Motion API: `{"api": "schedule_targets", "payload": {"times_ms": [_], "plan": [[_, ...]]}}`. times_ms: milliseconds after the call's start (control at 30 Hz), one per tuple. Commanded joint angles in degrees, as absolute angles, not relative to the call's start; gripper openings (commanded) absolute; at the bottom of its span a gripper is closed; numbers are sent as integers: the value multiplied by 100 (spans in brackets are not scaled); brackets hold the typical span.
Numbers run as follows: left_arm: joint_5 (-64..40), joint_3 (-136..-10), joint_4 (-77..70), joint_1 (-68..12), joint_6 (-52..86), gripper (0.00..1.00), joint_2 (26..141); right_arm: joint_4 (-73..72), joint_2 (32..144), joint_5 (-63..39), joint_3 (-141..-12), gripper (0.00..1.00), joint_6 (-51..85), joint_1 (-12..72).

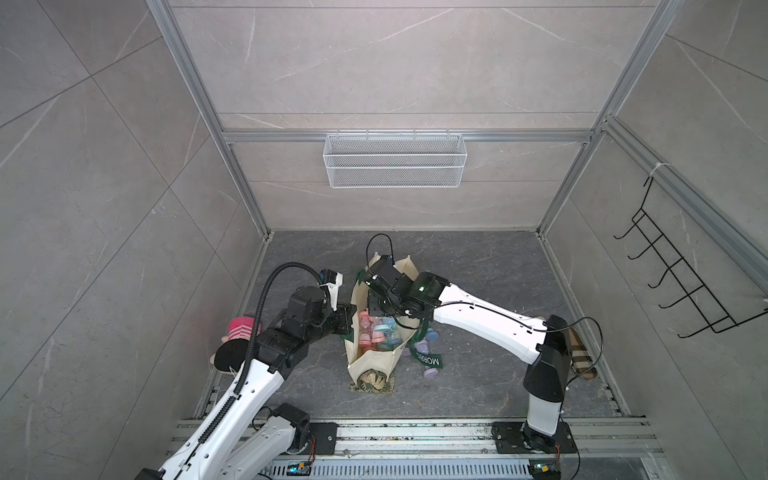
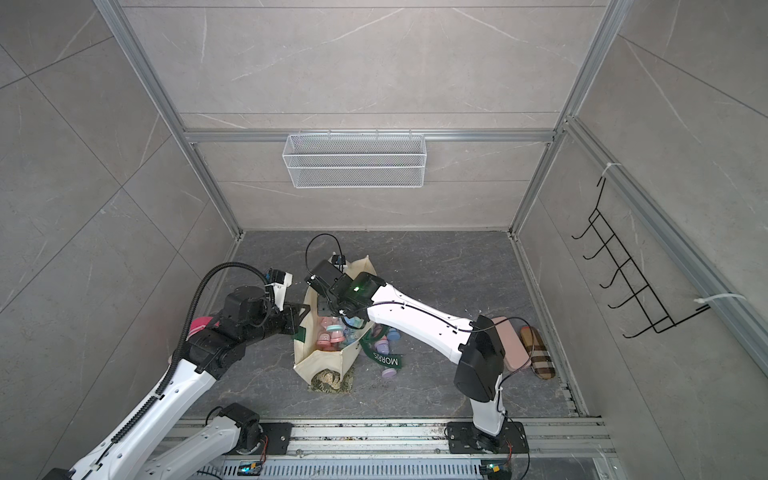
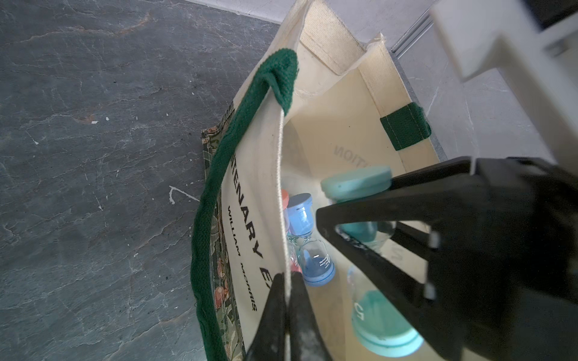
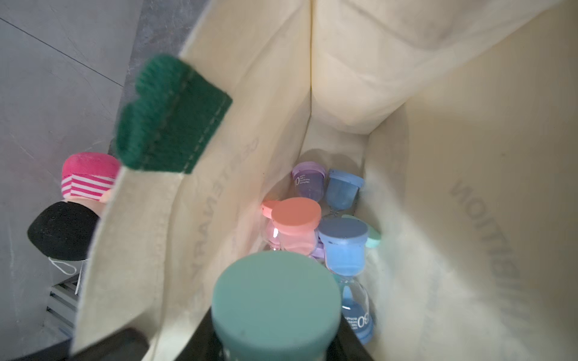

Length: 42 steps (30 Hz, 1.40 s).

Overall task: Put the hourglass into the canvas bag
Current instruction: Place the hourglass in the canvas bag.

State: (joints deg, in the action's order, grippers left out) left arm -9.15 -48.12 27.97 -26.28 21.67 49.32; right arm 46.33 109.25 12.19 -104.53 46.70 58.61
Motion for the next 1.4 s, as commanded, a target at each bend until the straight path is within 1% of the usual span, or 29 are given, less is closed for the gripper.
{"api": "schedule_targets", "payload": {"times_ms": [0, 700, 733, 800, 933, 1000, 1167, 1367], "plan": [[-1044, -4896, 2566, -2661, 2112, 0, 4799, 4470, 11061, 1153, -10330, 0, 4836, 5880], [-1062, -4907, 2540, -2658, 2111, 0, 4900, 4191, 11193, 943, -9685, 0, 4983, 5577], [-1057, -4906, 2539, -2654, 2110, 0, 4912, 4164, 11194, 911, -9648, 2, 4983, 5554], [-1038, -4914, 2548, -2654, 2106, 0, 4922, 4171, 11215, 905, -9629, 12, 4984, 5520], [-1027, -4905, 2558, -2654, 2106, 0, 4862, 4206, 11193, 907, -9651, 37, 4957, 5487], [-1030, -4902, 2549, -2651, 2109, 0, 4857, 4227, 11147, 927, -9676, 46, 4950, 5493], [-1078, -4906, 2540, -2656, 2110, 0, 4887, 4297, 10969, 998, -9675, 58, 4931, 5498], [-1041, -4902, 2547, -2654, 2110, 0, 4842, 4465, 10671, 1109, -9864, 60, 4811, 5574]]}}
